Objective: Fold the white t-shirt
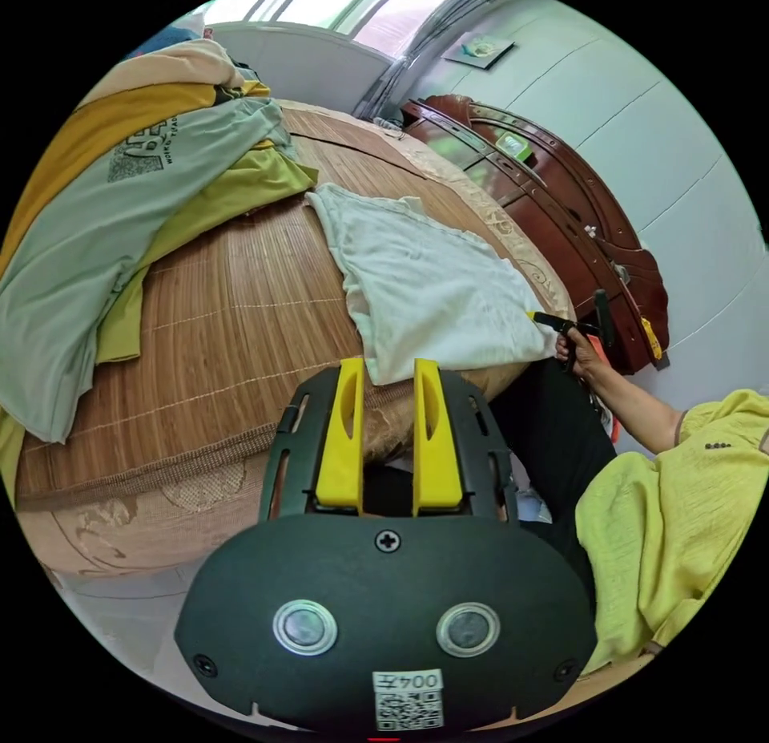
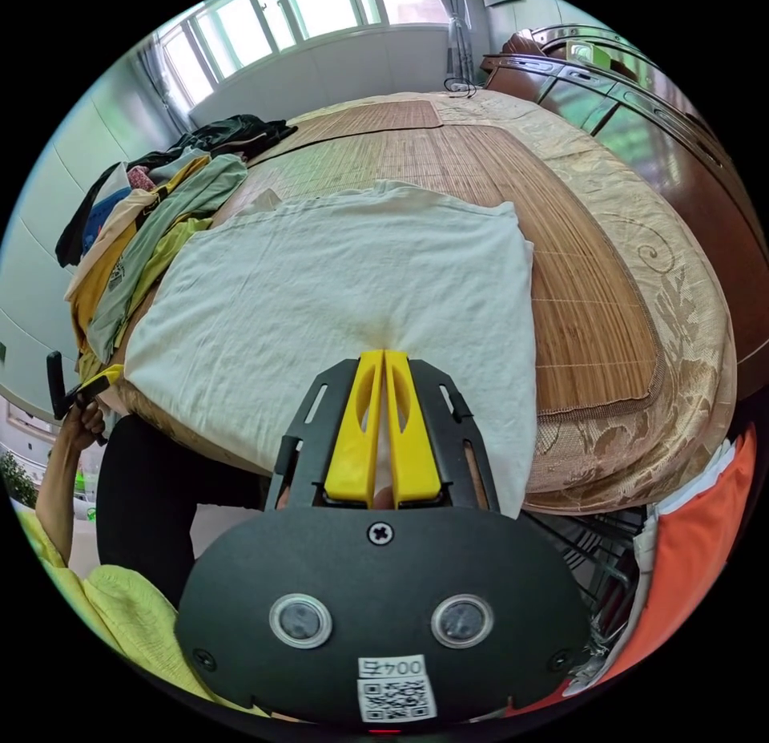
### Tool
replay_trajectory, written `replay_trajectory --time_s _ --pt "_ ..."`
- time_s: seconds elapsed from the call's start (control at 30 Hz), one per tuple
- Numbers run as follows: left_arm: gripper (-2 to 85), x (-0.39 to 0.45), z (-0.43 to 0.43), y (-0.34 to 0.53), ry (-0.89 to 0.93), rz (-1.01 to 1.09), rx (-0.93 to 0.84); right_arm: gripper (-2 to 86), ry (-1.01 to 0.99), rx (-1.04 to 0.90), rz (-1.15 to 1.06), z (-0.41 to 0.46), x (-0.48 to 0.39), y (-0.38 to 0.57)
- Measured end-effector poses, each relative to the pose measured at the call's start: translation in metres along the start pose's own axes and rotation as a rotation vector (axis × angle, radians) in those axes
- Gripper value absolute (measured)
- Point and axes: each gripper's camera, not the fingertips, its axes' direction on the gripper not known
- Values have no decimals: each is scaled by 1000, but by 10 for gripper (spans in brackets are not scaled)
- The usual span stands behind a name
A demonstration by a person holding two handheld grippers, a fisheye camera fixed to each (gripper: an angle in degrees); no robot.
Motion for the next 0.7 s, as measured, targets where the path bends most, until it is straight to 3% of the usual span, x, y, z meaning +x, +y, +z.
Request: replay_trajectory --time_s 0.1,0.3,0.4,0.6,0.7 --pt "56 17 11 -4 -100 59 -64 -6 -2 0 4 0 3 1" --pt "24 -2 -5 0 -25 23 -85 -7 23 -5 -12 -2 5 3" --pt "21 5 -19 -1 -124 6 -111 -7 37 -4 -18 -4 6 3" --pt "15 79 -11 -43 -143 185 2 -7 19 -2 -6 -10 17 4" --pt "10 78 43 -64 -312 151 -176 -6 16 -5 -6 -13 22 3"
